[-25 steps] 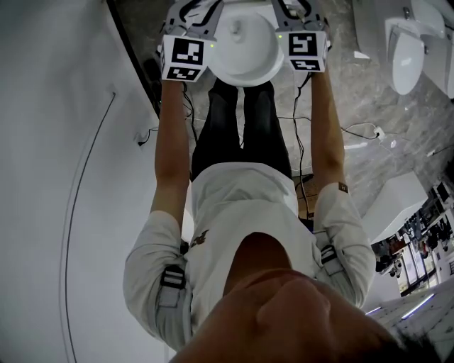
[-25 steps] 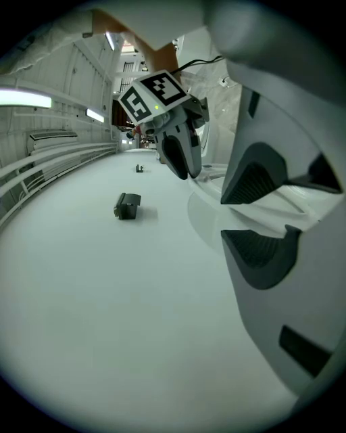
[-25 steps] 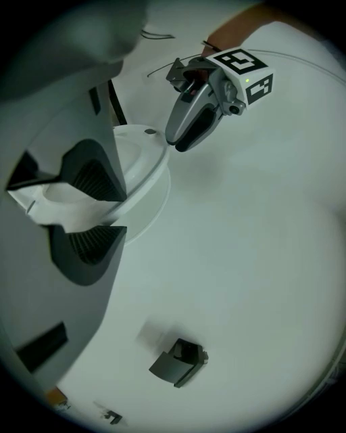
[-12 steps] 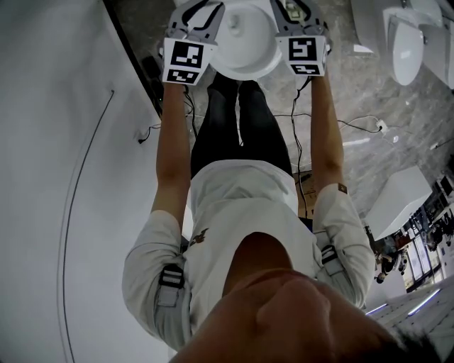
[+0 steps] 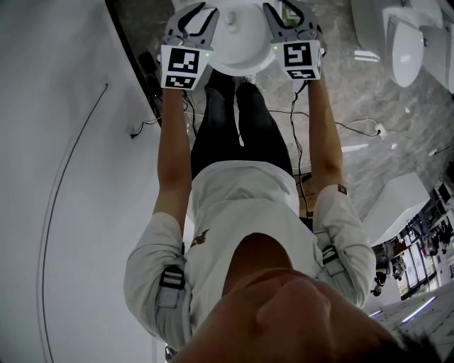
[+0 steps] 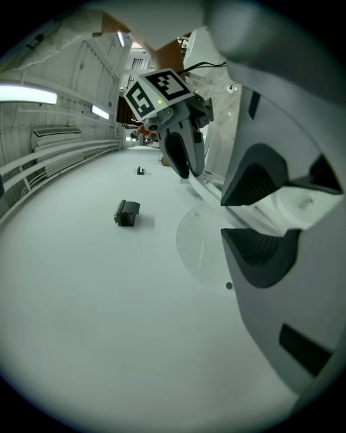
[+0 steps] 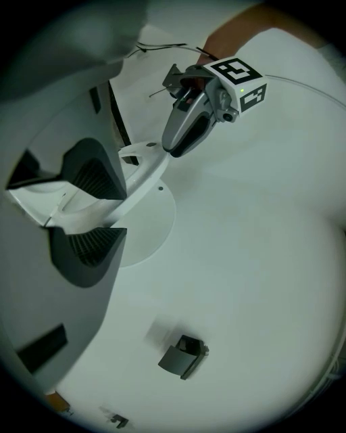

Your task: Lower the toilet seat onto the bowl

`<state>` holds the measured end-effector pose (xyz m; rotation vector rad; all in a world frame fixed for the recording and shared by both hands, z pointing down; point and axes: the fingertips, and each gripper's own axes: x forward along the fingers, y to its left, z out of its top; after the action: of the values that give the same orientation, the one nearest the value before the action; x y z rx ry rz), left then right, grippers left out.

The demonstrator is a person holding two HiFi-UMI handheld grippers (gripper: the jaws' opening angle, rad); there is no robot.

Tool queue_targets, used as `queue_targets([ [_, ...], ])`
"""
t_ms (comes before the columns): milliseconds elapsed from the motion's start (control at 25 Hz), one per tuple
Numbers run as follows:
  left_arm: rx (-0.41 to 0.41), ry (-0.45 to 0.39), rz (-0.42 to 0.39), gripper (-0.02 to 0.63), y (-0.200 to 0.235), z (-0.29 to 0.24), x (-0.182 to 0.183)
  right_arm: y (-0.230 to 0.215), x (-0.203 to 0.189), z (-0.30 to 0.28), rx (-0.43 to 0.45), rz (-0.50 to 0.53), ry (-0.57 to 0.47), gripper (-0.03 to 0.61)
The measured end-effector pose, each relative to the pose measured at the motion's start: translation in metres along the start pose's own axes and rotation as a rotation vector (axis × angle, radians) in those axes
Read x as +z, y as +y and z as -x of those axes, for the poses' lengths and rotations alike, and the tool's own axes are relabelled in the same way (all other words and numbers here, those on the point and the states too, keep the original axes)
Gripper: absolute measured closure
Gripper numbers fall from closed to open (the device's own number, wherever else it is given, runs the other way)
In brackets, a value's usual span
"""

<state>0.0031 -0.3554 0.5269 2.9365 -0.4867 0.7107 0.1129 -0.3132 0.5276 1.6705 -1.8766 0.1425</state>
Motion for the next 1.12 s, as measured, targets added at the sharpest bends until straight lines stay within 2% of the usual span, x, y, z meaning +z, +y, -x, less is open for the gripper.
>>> queue_targets([
  [400,0.100,-0.017,0.075,0.499,-0.032,0.011,-0.008,0.017,-0.029,0.027,0.086,0.024,-0.012,0.431],
  [1120,0.203,0.004,0.130,0.505,-0.069,0.035,-0.049,0.065,-0.059,0.064,0.187,0.017,-0.056,0.425],
])
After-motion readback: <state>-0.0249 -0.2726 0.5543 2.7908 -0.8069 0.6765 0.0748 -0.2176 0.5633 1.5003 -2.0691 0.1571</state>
